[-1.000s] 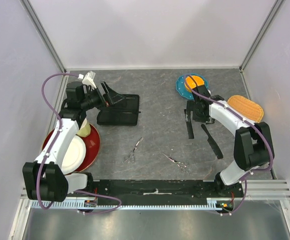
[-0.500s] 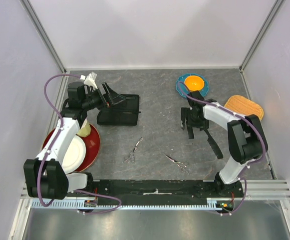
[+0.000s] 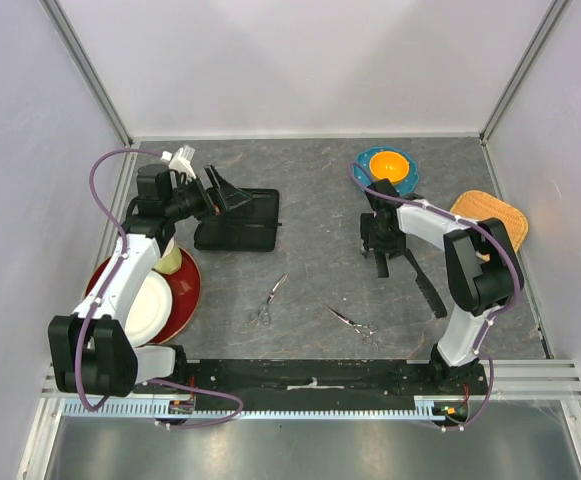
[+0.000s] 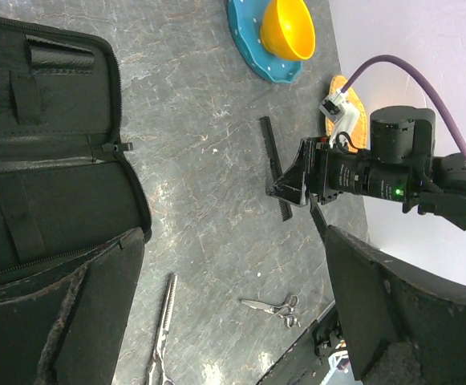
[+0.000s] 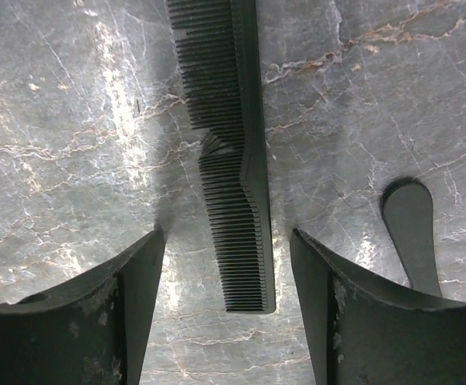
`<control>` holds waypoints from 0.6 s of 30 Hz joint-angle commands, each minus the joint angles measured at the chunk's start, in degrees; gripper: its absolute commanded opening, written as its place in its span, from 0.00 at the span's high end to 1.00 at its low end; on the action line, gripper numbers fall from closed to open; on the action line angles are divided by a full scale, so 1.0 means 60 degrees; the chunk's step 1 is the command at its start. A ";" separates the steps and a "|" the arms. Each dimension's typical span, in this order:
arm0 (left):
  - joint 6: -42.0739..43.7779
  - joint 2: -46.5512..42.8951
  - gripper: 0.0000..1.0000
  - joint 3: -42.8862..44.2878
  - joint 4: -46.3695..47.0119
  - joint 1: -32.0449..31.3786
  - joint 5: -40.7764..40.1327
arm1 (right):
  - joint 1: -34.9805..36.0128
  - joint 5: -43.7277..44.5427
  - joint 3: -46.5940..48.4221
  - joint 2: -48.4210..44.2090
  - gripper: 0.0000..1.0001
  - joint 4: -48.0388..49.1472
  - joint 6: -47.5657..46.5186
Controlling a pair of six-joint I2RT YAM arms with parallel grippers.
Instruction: Sort the hair-cutting tools
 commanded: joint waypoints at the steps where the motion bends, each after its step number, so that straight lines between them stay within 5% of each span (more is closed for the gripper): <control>1: 0.0162 0.0084 0.01 0.0138 0.0049 0.0017 -0.0021 | -0.0025 0.0349 0.0257 0.0408 0.29 0.0344 -0.0033; 18: 0.0236 0.0275 0.01 0.0167 -0.0141 0.0031 -0.0109 | -0.0201 -0.0106 -0.0035 0.0789 0.46 0.0080 -0.0180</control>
